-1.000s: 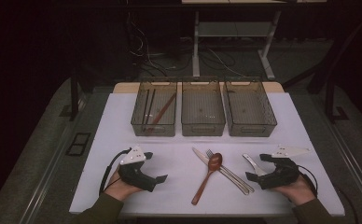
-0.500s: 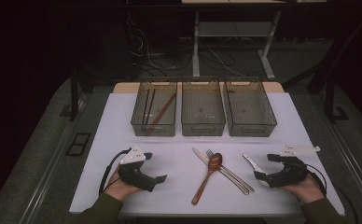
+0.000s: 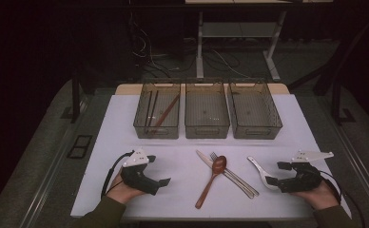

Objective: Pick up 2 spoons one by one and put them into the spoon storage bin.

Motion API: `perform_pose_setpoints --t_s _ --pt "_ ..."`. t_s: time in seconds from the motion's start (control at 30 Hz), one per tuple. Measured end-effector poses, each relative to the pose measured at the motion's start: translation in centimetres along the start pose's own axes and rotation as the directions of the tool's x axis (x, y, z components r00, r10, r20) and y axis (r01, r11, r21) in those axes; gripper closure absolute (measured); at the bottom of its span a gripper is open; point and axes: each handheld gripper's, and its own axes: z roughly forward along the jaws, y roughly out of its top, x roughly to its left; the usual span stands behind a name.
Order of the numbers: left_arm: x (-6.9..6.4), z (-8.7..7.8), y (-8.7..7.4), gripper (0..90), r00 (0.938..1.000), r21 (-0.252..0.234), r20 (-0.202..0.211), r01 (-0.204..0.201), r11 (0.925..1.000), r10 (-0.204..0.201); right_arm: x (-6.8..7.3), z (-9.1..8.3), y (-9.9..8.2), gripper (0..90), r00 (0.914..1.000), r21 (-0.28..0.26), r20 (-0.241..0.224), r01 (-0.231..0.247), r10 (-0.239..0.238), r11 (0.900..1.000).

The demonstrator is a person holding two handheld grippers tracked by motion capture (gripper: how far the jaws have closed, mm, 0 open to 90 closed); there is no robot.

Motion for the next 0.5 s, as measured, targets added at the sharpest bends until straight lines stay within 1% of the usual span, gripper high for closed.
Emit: perform_pose_setpoints --t_s 0.13,0.3,0.5 --pt "0.00 0.02 0.00 0.0 1.0000 0.002 0.005 -0.004 1.0000 0.004 0.06 0.00 0.03 27.1 1.0000 0.003 -0.002 0.004 -0.004 1.0000" --pt "-0.03 0.09 0.00 0.0 1.0000 0.002 0.006 0.001 1.0000 -0.001 0.16 -0.09 0.20 36.1 0.9997 -0.013 -0.024 0.011 -0.011 0.9999" --pt "-0.04 0.13 -0.03 0.0 1.0000 0.004 0.006 0.001 1.0000 -0.001 0.19 0.00 0.27 45.0 0.9990 -0.002 -0.042 0.010 -0.010 0.9999"
